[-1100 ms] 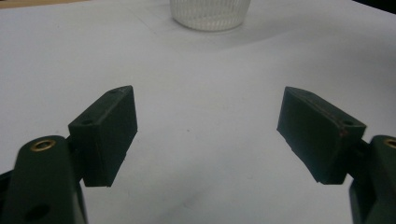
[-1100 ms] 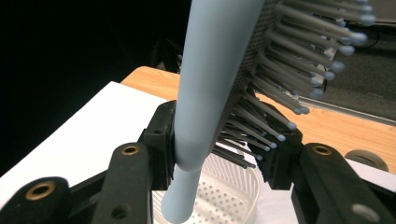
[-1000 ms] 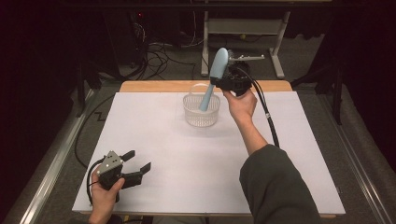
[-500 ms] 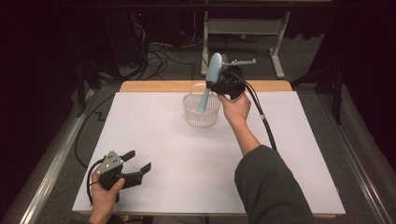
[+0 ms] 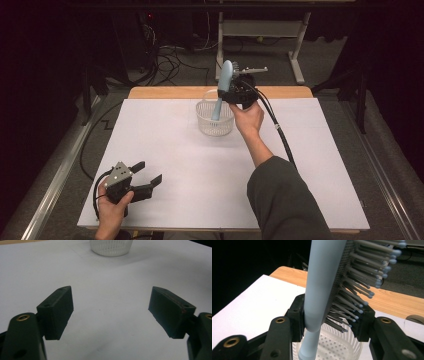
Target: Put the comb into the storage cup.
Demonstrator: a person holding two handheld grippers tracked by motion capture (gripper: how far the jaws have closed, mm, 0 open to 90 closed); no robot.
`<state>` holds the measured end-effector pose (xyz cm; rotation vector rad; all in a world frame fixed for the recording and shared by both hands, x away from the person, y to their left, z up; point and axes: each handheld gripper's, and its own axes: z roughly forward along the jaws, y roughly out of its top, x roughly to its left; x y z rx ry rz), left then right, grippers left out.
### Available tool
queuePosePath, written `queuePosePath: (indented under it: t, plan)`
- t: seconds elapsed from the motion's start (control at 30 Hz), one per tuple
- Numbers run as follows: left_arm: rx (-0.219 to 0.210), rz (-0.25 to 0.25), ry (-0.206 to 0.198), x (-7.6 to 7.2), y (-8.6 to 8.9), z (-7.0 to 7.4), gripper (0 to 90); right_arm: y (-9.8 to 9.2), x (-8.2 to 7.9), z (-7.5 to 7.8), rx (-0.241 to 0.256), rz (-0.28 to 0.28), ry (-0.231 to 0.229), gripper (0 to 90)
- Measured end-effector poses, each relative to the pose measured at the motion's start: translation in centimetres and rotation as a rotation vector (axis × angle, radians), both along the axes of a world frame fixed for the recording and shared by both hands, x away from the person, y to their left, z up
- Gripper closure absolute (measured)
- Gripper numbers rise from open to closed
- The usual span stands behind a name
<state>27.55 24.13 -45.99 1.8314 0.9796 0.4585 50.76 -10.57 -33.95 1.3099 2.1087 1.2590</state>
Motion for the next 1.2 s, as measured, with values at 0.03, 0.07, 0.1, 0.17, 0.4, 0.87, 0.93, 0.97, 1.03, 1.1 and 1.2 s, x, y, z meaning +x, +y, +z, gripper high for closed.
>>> queuePosePath:
  t: [0.03,0.07,0.1,0.17,0.4,0.87,0.93,0.97,1.03,1.1,1.2]
  plan:
    - [0.001,0.0,-0.001,0.0,0.0,0.0,21.0,0.1,0.0,-0.1,-0.003,0.001,-0.001,54.1]
    - [0.001,0.0,-0.001,0.0,0.0,0.0,21.0,0.1,0.0,-0.2,-0.004,0.001,0.0,54.0]
    - [0.0,0.0,-0.001,0.0,0.0,0.0,21.0,0.2,0.0,-0.3,-0.002,0.001,0.0,54.0]
    - [0.0,-0.001,0.0,0.0,0.0,0.0,21.0,0.2,0.1,-0.5,0.0,0.0,0.002,54.0]
    - [0.003,-0.006,0.002,0.0,0.0,0.0,21.0,0.2,0.2,-1.2,0.001,-0.005,0.011,53.6]
    - [0.001,-0.006,-0.001,0.0,-0.1,0.0,21.0,0.7,-0.2,-1.8,-0.027,0.01,0.014,52.9]
    - [0.001,-0.006,-0.002,0.0,-0.1,0.0,21.0,0.8,-0.2,-1.9,-0.034,0.012,0.017,52.9]
    - [0.0,-0.005,-0.002,0.0,-0.1,0.0,21.0,0.8,-0.3,-2.0,-0.033,0.012,0.018,52.8]
    - [0.0,-0.005,-0.002,0.0,-0.1,0.0,21.0,0.7,-0.4,-2.2,-0.027,0.013,0.015,52.8]
    - [0.0,-0.006,-0.003,0.0,-0.1,0.0,21.0,0.5,-0.5,-2.5,-0.027,0.008,0.024,52.7]
    - [0.004,-0.007,-0.001,0.0,-0.1,0.0,21.0,0.3,-0.5,-2.8,-0.04,0.006,0.036,52.5]
